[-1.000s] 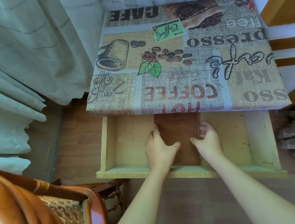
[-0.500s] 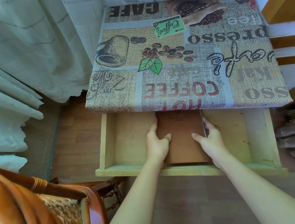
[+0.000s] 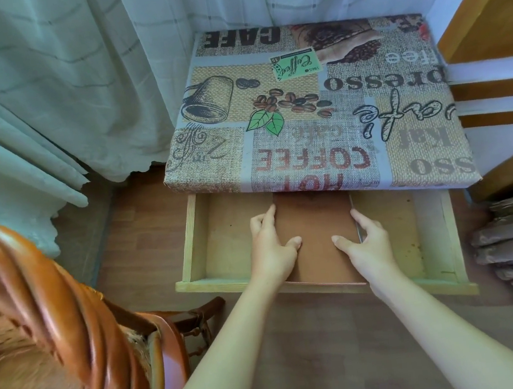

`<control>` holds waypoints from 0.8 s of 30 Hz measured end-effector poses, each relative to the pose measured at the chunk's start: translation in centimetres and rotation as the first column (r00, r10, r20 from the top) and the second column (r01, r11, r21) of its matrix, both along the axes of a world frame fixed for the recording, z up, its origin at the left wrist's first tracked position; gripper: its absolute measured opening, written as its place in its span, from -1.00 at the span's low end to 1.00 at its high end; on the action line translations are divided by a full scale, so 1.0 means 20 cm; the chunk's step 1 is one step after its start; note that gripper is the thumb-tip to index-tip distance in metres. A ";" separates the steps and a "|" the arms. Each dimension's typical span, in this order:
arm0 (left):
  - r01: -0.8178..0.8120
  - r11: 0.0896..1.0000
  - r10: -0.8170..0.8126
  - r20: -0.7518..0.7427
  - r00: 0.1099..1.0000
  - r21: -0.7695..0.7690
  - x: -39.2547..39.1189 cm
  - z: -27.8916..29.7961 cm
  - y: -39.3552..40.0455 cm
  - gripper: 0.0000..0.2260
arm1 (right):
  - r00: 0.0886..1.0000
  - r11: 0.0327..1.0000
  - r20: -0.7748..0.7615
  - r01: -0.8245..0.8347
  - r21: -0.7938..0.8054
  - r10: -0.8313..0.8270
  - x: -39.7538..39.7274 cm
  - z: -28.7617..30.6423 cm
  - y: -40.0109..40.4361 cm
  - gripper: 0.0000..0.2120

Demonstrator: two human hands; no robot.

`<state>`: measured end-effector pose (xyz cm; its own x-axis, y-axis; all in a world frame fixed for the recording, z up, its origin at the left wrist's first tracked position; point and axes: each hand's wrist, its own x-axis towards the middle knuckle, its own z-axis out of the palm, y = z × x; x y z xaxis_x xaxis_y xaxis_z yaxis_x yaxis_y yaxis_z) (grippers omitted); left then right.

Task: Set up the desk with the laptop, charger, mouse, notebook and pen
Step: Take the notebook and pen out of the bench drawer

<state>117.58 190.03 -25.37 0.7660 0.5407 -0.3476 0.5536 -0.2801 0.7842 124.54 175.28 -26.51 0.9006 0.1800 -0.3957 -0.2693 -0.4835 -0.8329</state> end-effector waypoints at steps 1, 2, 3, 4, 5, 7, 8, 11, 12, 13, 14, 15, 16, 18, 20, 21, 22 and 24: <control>-0.009 1.000 0.009 0.003 1.000 -0.011 -0.01 0.02 0.00 -0.34 | 1.000 1.000 0.006 0.000 0.003 0.000 0.00 0.02 0.00 -0.36; -0.017 1.000 0.017 0.004 1.000 -0.024 -0.01 0.03 0.00 -0.34 | 1.000 1.000 0.011 -0.003 0.003 0.003 0.00 0.04 -0.01 -0.36; -0.022 0.999 0.023 0.008 1.000 -0.034 -0.02 0.04 0.00 -0.34 | 1.000 1.000 0.018 -0.006 0.003 0.006 0.00 0.06 -0.01 -0.36; -0.026 0.999 0.027 0.012 1.000 -0.042 -0.03 0.06 0.00 -0.34 | 1.000 1.000 0.023 -0.010 0.002 0.010 -0.01 0.07 -0.01 -0.36; -0.030 0.998 0.031 0.017 0.999 -0.049 -0.04 0.07 -0.01 -0.34 | 1.000 1.000 0.026 -0.011 0.002 0.011 -0.02 0.09 -0.02 -0.35; -0.031 0.998 0.033 0.030 0.999 -0.058 -0.07 0.10 -0.04 -0.34 | 1.000 1.000 0.021 -0.003 0.013 0.003 -0.06 0.12 -0.04 -0.35; -0.027 0.998 0.029 0.036 0.999 -0.061 -0.10 0.11 -0.06 -0.34 | 1.000 1.000 0.014 0.003 0.020 -0.004 -0.09 0.14 -0.06 -0.35; -0.007 0.997 0.011 0.054 0.998 -0.071 -0.19 0.17 -0.12 -0.35 | 1.000 0.999 0.005 0.017 0.028 -0.017 -0.17 0.21 -0.12 -0.35; 0.007 0.998 -0.003 0.056 0.998 -0.070 -0.21 0.19 -0.13 -0.34 | 1.000 0.999 0.010 0.021 0.029 -0.021 -0.20 0.24 -0.13 -0.35; 0.025 0.997 -0.021 0.056 0.998 -0.071 -0.23 0.22 -0.15 -0.33 | 0.999 0.999 0.017 0.026 0.031 -0.027 -0.23 0.27 -0.15 -0.35; 0.044 0.996 -0.040 0.058 0.997 -0.074 -0.25 0.25 -0.16 -0.32 | 0.999 0.999 0.024 0.034 0.034 -0.035 -0.25 0.30 -0.17 -0.35; 0.063 0.995 -0.058 0.063 0.996 -0.079 -0.26 0.28 -0.16 -0.30 | 0.999 0.998 0.028 0.045 0.041 -0.046 -0.28 0.33 -0.19 -0.35; 0.079 0.993 -0.073 0.071 0.995 -0.083 -0.28 0.31 -0.16 -0.28 | 0.998 0.997 0.029 0.055 0.052 -0.057 -0.30 0.36 -0.20 -0.36; 0.102 0.991 -0.095 0.086 0.992 -0.080 -0.29 0.37 -0.16 -0.24 | 0.997 0.994 0.036 0.071 0.077 -0.074 -0.34 0.41 -0.21 -0.36; 0.109 0.992 -0.101 0.112 0.989 -0.070 -0.28 0.43 -0.14 -0.23 | 0.994 0.992 0.072 0.076 0.099 -0.084 -0.34 0.46 -0.20 -0.36; 0.109 0.992 -0.101 0.129 0.987 -0.062 -0.26 0.45 -0.12 -0.22 | 0.992 0.992 0.100 0.071 0.107 -0.082 -0.32 0.48 -0.19 -0.37; 0.112 0.993 -0.104 0.145 0.984 -0.047 -0.23 0.48 -0.10 -0.21 | 0.988 0.992 0.133 0.062 0.112 -0.077 -0.29 0.50 -0.16 -0.37; 0.127 0.992 -0.123 0.165 0.979 -0.014 -0.13 0.50 -0.05 -0.17 | 0.979 0.993 0.196 0.040 0.113 -0.062 -0.18 0.52 -0.10 -0.37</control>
